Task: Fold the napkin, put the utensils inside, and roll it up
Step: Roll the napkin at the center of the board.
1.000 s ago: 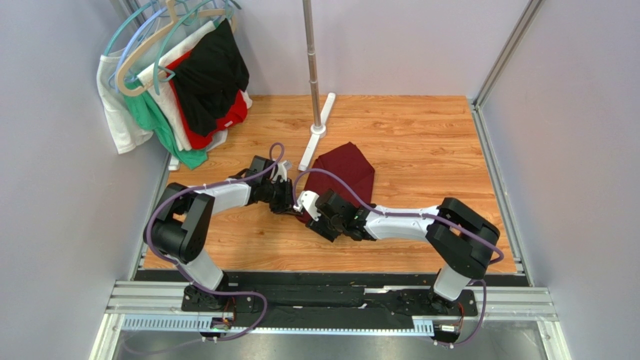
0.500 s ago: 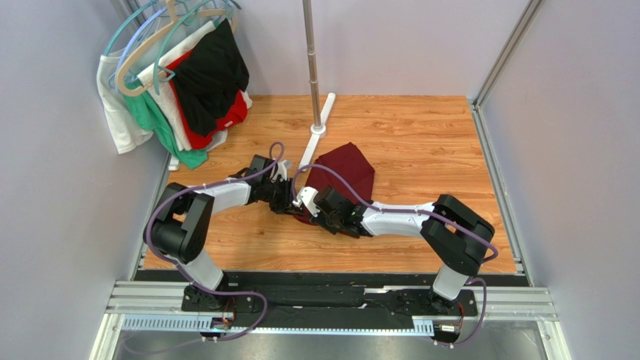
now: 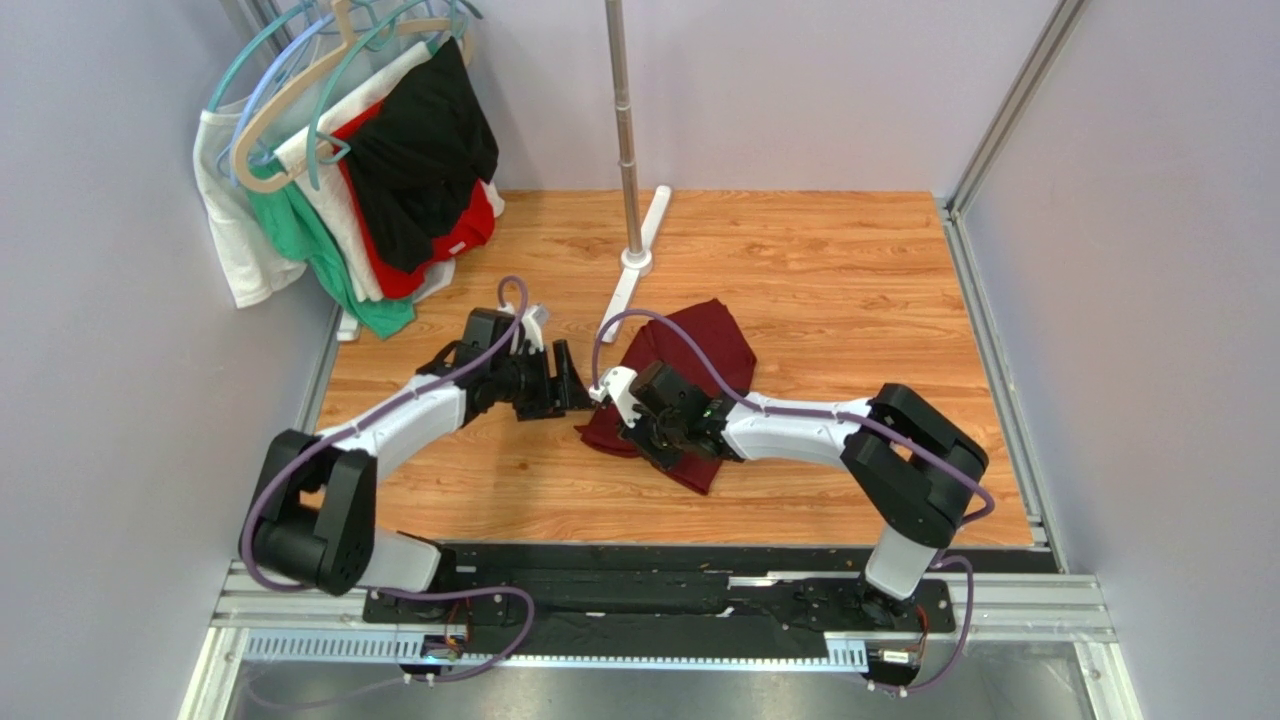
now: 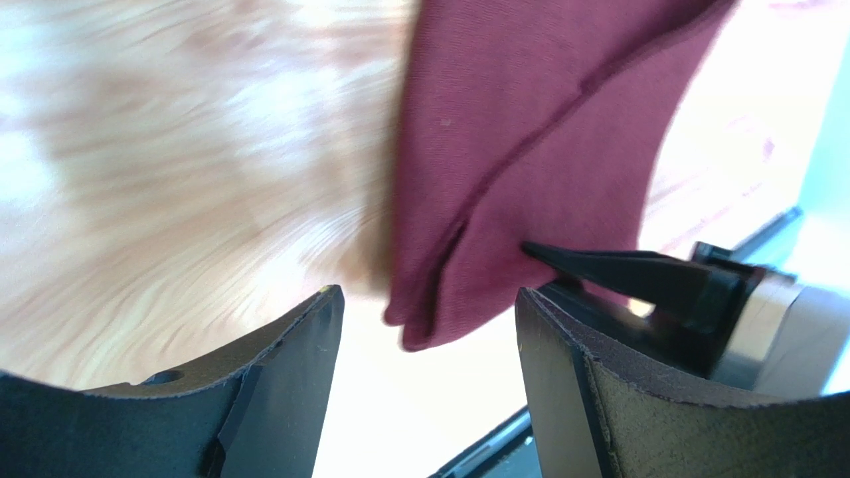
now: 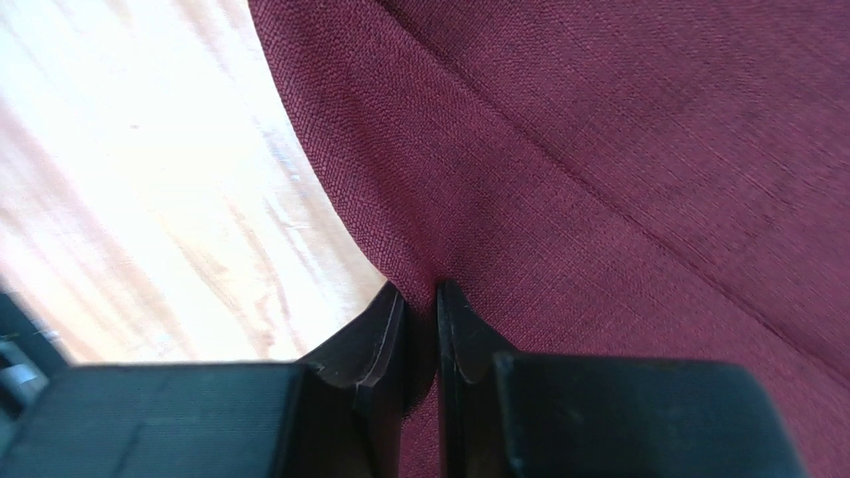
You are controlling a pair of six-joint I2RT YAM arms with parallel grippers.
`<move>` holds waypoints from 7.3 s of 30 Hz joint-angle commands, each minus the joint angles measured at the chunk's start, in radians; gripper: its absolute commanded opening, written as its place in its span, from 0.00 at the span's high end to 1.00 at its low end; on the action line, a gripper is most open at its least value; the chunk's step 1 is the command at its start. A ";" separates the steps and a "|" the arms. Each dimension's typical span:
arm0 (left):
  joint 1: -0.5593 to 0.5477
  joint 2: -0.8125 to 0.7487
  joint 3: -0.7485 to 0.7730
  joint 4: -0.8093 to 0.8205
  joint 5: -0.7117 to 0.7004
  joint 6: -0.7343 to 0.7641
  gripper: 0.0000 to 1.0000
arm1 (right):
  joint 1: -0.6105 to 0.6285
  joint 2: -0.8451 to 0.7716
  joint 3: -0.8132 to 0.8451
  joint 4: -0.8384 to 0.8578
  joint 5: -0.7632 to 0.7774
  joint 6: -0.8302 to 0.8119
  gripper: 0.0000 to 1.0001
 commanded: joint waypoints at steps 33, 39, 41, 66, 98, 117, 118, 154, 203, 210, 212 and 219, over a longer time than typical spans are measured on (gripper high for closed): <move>-0.159 -0.220 -0.336 0.413 -0.215 -0.118 0.18 | -0.299 0.213 0.148 -0.143 -0.780 0.197 0.99; -0.159 -0.157 -0.340 0.447 -0.232 -0.211 0.18 | -0.303 0.219 0.159 -0.155 -0.765 0.186 1.00; -0.159 -0.132 -0.334 0.452 -0.197 -0.223 0.19 | -0.302 0.222 0.159 -0.157 -0.759 0.184 1.00; -0.326 -0.443 -0.303 0.392 -0.252 0.348 0.20 | -0.371 0.321 0.254 -0.326 -0.932 0.123 1.00; -0.460 0.066 -0.112 0.516 0.212 0.616 0.23 | -0.477 0.458 0.354 -0.728 -1.104 -0.251 1.00; -0.610 0.069 -0.106 0.382 -0.092 0.664 0.38 | -0.497 0.469 0.365 -0.760 -1.136 -0.283 1.00; -0.619 0.071 -0.104 0.368 -0.122 0.664 0.39 | -0.497 0.469 0.363 -0.760 -1.138 -0.283 1.00; -0.708 0.189 -0.032 0.239 -0.302 0.632 1.00 | -0.527 0.409 0.337 -0.749 -1.173 -0.285 0.84; -0.477 0.092 -0.129 0.384 0.077 0.408 0.88 | 0.396 -0.389 -0.267 -0.047 0.804 0.366 0.04; -0.457 0.098 -0.142 0.398 0.106 0.395 0.87 | 0.470 -0.458 -0.309 -0.117 0.922 0.538 0.07; -0.454 0.104 -0.145 0.400 0.109 0.392 0.87 | 0.471 -0.523 -0.336 -0.132 0.919 0.579 0.07; -0.441 0.126 -0.121 0.378 0.127 0.382 0.86 | 0.494 -0.630 -0.381 -0.135 0.887 0.518 0.09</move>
